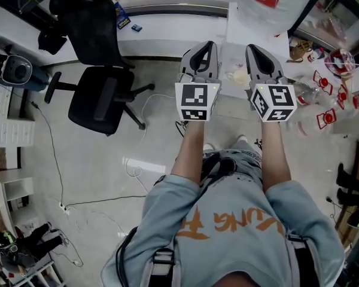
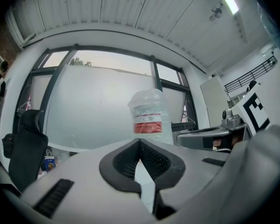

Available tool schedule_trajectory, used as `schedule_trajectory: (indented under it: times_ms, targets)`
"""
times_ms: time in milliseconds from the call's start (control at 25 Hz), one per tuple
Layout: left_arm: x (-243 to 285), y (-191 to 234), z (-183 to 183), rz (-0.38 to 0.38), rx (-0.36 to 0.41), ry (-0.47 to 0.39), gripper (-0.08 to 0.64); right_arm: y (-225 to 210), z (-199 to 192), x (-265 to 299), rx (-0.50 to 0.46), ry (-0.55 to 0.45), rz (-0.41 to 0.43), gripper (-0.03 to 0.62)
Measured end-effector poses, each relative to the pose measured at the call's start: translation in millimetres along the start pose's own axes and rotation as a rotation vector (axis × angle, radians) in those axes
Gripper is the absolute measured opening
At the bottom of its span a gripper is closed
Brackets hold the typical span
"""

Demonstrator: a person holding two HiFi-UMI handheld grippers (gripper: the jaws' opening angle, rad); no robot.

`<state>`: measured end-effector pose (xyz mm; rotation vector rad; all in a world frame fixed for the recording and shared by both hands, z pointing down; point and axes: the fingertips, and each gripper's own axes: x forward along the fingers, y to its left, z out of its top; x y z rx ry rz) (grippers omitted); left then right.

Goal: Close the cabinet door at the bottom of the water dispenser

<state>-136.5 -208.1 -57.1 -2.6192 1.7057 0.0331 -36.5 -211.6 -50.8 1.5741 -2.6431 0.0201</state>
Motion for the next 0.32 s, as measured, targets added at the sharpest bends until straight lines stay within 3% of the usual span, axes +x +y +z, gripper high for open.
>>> schedule_trajectory:
  times_ms: [160, 320]
  targets:
    - [-7.3, -24.0, 9.2, -0.002, 0.026, -0.016, 0.020, -5.0, 6.0, -24.7, -0.009, -0.031, 0.009, 0.029]
    - [7.2, -18.5, 9.7, -0.002, 0.002, 0.001, 0.020, -12.1, 14.3, -13.6, -0.025, -0.017, 0.014, 0.029]
